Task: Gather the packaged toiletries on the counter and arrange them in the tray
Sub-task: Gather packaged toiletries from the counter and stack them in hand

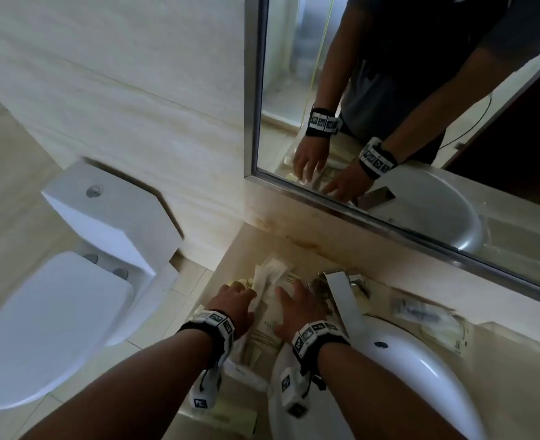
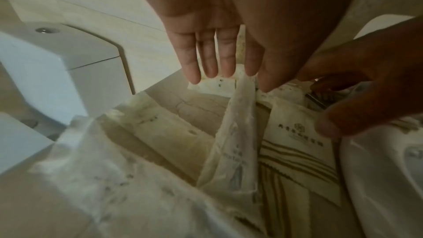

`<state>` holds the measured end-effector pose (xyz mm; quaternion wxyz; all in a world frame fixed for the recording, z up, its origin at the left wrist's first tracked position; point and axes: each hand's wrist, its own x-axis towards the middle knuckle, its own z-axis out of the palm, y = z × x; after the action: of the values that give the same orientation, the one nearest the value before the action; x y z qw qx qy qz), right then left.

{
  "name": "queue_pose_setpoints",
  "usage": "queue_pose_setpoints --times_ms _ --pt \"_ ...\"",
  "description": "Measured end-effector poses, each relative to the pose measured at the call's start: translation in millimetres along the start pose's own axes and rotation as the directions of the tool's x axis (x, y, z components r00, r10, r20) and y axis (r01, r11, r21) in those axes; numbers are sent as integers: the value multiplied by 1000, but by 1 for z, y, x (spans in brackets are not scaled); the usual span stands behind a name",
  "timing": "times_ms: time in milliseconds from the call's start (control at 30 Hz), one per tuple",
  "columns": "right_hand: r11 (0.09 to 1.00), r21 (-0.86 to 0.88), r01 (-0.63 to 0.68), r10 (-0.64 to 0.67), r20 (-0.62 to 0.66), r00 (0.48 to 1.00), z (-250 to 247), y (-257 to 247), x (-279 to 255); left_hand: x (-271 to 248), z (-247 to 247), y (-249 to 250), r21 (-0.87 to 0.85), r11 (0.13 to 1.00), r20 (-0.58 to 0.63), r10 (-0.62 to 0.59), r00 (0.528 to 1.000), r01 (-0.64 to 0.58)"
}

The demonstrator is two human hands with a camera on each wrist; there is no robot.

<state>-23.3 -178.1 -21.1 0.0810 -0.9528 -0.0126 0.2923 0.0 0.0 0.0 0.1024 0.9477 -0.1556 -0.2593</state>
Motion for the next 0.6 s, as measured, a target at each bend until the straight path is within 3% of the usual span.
queue_pose_setpoints --times_ms 167,400,600 --pt "998 -61 -16 18 38 999 6 5 15 7 8 -1 -49 996 -20 -72 997 71" --pt "999 -10 52 -53 -118 992 22 10 21 21 14 -19 -142 968 -59 -216 974 206" --pt "1000 0 -4 4 -113 994 20 12 23 33 13 -24 -118 959 -1 -259 966 257"
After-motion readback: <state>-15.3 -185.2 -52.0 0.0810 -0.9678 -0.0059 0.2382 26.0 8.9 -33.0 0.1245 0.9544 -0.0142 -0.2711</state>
